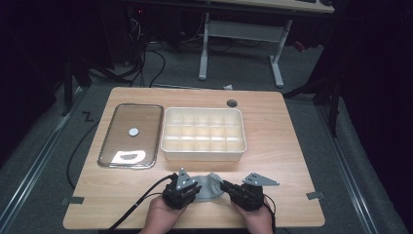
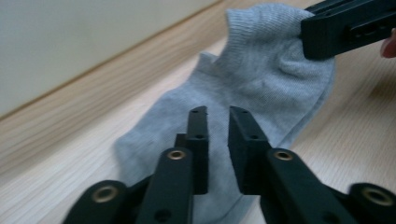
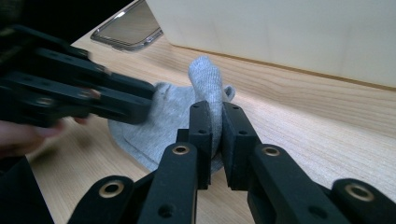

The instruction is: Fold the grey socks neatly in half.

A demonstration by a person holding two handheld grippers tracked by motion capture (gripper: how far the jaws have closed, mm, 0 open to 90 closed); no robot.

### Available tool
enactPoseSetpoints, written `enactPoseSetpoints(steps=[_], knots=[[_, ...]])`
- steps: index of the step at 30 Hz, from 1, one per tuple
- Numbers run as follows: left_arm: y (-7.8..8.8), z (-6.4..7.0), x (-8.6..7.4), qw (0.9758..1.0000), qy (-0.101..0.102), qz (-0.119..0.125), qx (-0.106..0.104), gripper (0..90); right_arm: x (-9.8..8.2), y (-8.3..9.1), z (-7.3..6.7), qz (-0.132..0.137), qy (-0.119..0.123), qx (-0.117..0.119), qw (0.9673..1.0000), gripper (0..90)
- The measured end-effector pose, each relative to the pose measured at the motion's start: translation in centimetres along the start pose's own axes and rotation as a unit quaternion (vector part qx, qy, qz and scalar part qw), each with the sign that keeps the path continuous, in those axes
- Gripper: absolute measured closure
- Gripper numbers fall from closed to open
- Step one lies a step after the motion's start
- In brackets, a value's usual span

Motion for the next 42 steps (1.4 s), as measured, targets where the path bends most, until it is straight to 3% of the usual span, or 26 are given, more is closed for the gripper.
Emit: enactPoseSetpoints(steps=[1,5,10,17,20,23,26,27,29,32,37,42], knots=[[-0.7,0.5,0.4,0.9999,-0.012,-0.009,0.004,81.7,0.0,0.0,0.0,-0.001,0.000,0.001,1.0000,84.0],[-2.4,1.1,0.7,0.9989,-0.030,-0.034,0.008,85.3,-0.1,0.0,0.0,-0.001,-0.003,0.003,1.0000,84.0],[-2.7,1.2,0.7,0.9988,-0.036,-0.027,0.017,86.2,0.2,0.1,-0.4,0.006,0.000,0.011,0.9999,84.0],[-3.1,1.9,0.8,0.9988,-0.040,-0.015,0.023,84.6,1.2,-0.2,-2.5,0.013,0.024,0.031,0.9991,84.6],[-2.8,1.6,1.0,0.9991,-0.037,-0.013,0.018,77.1,1.2,-0.3,-2.3,0.013,0.021,0.030,0.9992,84.6],[-1.1,0.6,1.0,0.9993,-0.018,0.018,0.027,61.8,1.1,0.0,-1.6,0.018,0.016,0.019,0.9995,84.5],[0.9,-1.6,0.1,0.9983,0.007,0.039,0.044,58.4,0.9,0.1,-1.4,0.019,0.014,0.017,0.9996,84.5],[1.1,-2.2,-0.3,0.9984,0.016,0.033,0.042,56.0,0.8,0.2,-1.4,0.017,0.014,0.014,0.9997,84.4],[1.3,-3.2,-1.7,0.9988,0.044,0.016,0.015,52.5,0.8,0.1,-1.5,0.015,0.019,0.010,0.9997,84.4],[1.5,-3.5,-2.9,0.9980,0.060,0.016,-0.008,53.2,0.8,-0.1,-1.7,0.012,0.023,0.005,0.9996,84.3],[1.2,-4.0,-3.9,0.9950,0.094,0.024,-0.026,76.2,0.8,-0.5,-2.5,0.007,0.024,0.003,0.9997,84.2],[1.3,-4.2,-4.1,0.9942,0.097,0.035,-0.030,85.4,1.2,-1.2,-3.5,-0.005,0.047,-0.019,0.9987,84.1]])
Point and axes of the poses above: each handheld gripper's, and its own axes: y roughly backward along the jaws, x roughly out of its top, z roughly to its right, the point moved 4 cm from there along -y, roughly forward along the jaws, and after that the axes turned 6 degrees about -z, right-handed, at the moved point
